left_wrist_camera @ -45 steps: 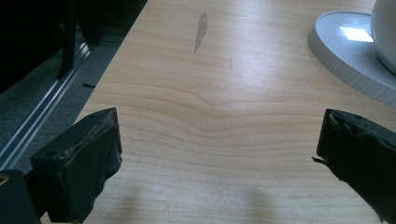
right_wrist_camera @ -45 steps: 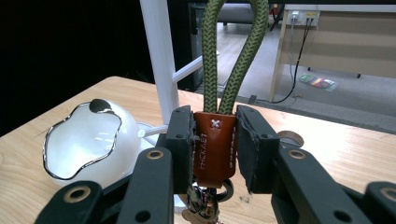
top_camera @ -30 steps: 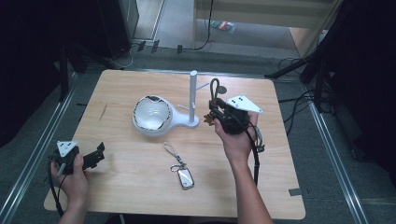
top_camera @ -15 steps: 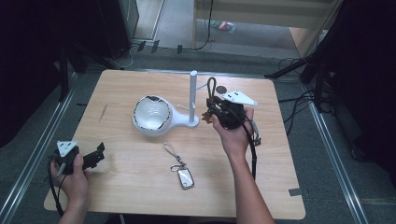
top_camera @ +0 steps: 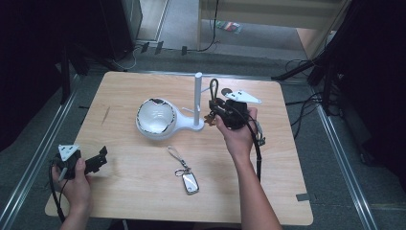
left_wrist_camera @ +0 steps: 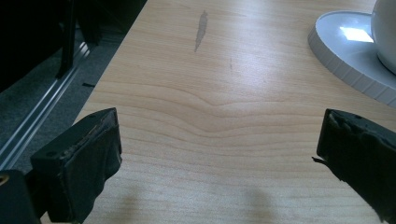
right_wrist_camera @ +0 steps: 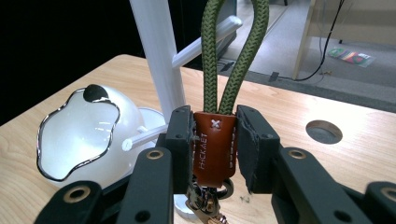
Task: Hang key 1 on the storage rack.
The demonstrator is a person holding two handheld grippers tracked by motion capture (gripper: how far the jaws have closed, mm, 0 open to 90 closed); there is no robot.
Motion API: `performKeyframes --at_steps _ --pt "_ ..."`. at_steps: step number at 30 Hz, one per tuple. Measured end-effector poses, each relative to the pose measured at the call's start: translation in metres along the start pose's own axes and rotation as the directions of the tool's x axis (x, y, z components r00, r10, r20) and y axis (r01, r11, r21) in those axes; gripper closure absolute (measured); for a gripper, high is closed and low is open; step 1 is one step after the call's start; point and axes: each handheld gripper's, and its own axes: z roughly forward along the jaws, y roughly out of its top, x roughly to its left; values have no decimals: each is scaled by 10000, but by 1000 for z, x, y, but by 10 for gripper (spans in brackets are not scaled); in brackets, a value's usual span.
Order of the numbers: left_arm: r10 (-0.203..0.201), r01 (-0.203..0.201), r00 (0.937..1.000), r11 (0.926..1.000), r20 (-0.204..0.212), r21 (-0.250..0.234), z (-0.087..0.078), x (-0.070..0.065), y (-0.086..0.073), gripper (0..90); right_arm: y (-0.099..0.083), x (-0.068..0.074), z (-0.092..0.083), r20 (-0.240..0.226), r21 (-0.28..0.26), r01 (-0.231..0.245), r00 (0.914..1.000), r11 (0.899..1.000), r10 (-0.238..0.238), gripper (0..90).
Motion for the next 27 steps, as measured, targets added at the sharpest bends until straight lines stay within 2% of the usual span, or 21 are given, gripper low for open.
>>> performKeyframes --at_steps 27 --pt "-6 6 10000 10000 -15 39 0 0 0 1 -8 12 19 -374 718 476 9983 9963 -450 687"
